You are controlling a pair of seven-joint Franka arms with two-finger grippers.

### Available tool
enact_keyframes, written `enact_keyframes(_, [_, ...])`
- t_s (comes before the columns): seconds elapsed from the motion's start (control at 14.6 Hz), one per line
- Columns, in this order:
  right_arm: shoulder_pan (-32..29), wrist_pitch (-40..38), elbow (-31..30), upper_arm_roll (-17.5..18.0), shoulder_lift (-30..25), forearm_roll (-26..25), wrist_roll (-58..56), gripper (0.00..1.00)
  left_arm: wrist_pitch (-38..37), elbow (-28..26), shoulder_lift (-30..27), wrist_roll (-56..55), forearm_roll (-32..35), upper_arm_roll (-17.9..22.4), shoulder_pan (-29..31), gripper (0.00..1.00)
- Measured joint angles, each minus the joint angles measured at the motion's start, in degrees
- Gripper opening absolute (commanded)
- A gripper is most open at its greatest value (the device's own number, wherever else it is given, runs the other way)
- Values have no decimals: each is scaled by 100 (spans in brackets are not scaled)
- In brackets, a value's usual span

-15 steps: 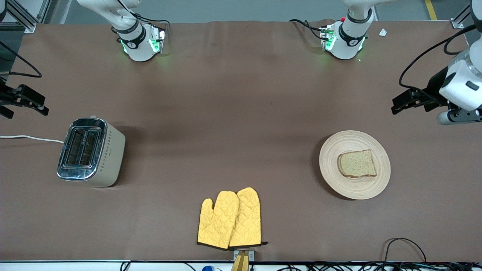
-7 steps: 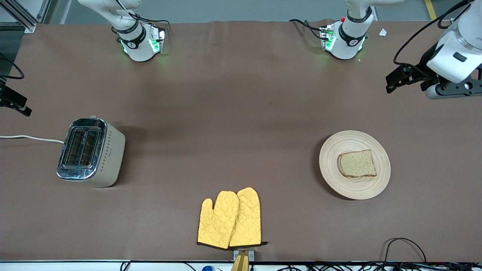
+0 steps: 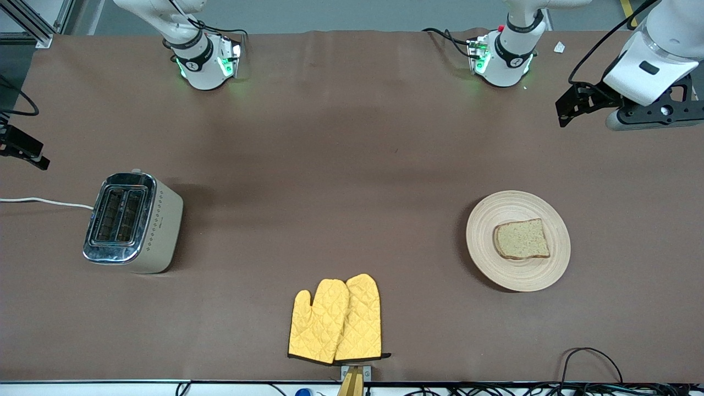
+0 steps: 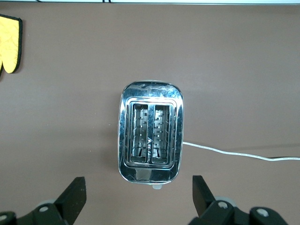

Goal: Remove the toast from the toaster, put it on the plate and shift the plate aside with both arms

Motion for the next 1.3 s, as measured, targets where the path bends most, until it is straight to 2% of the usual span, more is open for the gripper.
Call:
enact_keyframes(0.34, [94, -221, 2, 13, -3, 0, 3, 100, 26, 7, 8, 39, -2, 42, 24, 100])
enact_keyframes(1.3, [77, -104, 160, 16, -15, 5, 3, 100, 46, 119, 92, 42, -153, 98, 180, 100])
